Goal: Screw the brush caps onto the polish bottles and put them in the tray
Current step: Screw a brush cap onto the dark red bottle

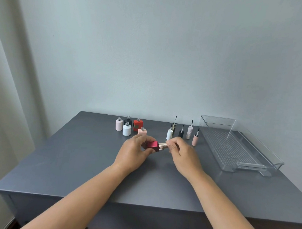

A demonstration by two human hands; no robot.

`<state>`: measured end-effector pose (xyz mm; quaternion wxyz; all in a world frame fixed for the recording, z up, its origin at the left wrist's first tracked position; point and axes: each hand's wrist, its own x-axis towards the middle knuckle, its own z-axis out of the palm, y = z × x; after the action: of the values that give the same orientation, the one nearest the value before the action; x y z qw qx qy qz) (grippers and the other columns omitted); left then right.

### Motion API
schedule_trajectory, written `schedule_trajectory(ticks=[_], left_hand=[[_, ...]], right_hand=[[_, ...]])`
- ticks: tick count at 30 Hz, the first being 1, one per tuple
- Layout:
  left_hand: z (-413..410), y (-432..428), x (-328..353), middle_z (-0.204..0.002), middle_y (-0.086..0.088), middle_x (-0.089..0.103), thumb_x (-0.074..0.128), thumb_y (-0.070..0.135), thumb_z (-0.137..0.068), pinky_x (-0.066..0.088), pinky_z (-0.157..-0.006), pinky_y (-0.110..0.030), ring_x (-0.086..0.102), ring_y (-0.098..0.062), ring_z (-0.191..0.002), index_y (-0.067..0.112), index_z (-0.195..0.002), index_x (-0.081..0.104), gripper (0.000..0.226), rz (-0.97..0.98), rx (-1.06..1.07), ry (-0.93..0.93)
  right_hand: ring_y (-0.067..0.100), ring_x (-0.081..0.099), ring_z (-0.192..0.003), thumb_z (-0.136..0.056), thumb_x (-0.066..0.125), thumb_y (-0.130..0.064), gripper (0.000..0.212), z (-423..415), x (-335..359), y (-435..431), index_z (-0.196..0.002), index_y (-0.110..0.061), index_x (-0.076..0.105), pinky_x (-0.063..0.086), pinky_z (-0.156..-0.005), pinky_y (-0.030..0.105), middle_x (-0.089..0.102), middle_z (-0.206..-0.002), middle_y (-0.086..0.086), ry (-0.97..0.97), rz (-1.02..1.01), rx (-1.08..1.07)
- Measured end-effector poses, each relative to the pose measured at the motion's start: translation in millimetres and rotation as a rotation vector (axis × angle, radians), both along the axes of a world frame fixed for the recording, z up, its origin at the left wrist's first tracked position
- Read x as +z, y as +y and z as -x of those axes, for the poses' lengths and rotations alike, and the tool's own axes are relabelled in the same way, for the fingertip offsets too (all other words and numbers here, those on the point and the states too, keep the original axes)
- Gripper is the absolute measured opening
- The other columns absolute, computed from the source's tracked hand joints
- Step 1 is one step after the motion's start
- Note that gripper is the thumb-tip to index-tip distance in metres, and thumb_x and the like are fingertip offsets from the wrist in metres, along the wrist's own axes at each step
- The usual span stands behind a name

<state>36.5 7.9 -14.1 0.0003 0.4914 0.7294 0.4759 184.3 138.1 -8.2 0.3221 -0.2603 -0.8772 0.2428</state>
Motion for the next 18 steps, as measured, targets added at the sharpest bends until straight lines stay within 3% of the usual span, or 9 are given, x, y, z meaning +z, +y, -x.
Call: schedule_trajectory(ticks=[2, 4, 9, 15, 18], left_hand=[[1.5, 0.0, -0.6, -0.101, 0.017, 0.065, 0.079, 0.018, -0.082, 0.049, -0.089, -0.022, 0.062, -0.005, -0.092, 0.029, -0.112, 0.073, 0.033, -0.002, -0.008, -0.031], [2.2, 0.2, -1.2, -0.105, 0.015, 0.064, 0.077, 0.023, -0.084, 0.044, -0.088, -0.016, 0.060, -0.004, -0.093, 0.028, -0.121, 0.070, 0.038, 0.016, -0.007, -0.021], [2.9, -1.0, -0.7, -0.101, 0.016, 0.062, 0.074, 0.022, -0.086, 0.045, -0.082, -0.020, 0.057, -0.006, -0.091, 0.029, -0.117, 0.070, 0.032, 0.028, -0.012, 0.077], [1.1, -2.6, -0.5, -0.101, 0.012, 0.062, 0.071, 0.023, -0.089, 0.049, -0.080, -0.028, 0.058, -0.011, -0.088, 0.030, -0.115, 0.069, 0.027, 0.064, -0.027, 0.128], [-0.5, -3.8, -0.5, -0.104, 0.009, 0.062, 0.069, 0.024, -0.090, 0.049, -0.080, -0.030, 0.059, -0.014, -0.089, 0.028, -0.116, 0.068, 0.026, 0.091, -0.037, 0.158]], right_hand=[[0.001, 0.054, -0.070, -0.094, 0.055, -0.044, 0.022, -0.2, 0.0, -1.3, -0.115, -0.038, 0.057, 0.044, -0.065, 0.017, 0.063, -0.086, -0.016, 0.052, 0.088, 0.075], [0.001, 0.053, -0.072, -0.091, 0.063, -0.036, 0.032, -0.1, -0.2, -3.2, -0.123, -0.037, 0.059, 0.044, -0.069, 0.015, 0.061, -0.091, -0.017, 0.066, 0.087, 0.119], [0.015, 0.060, -0.094, -0.095, 0.059, -0.027, 0.020, -0.9, 1.7, -6.0, -0.114, -0.024, 0.065, 0.049, -0.080, 0.029, 0.065, -0.107, -0.008, -0.022, -0.090, 0.136], [0.027, 0.063, -0.087, -0.100, 0.047, -0.031, 0.021, -3.5, 4.1, -8.7, -0.113, -0.021, 0.060, 0.049, -0.069, 0.036, 0.066, -0.107, -0.002, -0.157, -0.311, 0.084], [0.028, 0.062, -0.083, -0.101, 0.044, -0.035, 0.022, -3.2, 4.2, -7.7, -0.108, -0.020, 0.059, 0.044, -0.065, 0.035, 0.065, -0.103, -0.002, -0.183, -0.306, 0.073]])
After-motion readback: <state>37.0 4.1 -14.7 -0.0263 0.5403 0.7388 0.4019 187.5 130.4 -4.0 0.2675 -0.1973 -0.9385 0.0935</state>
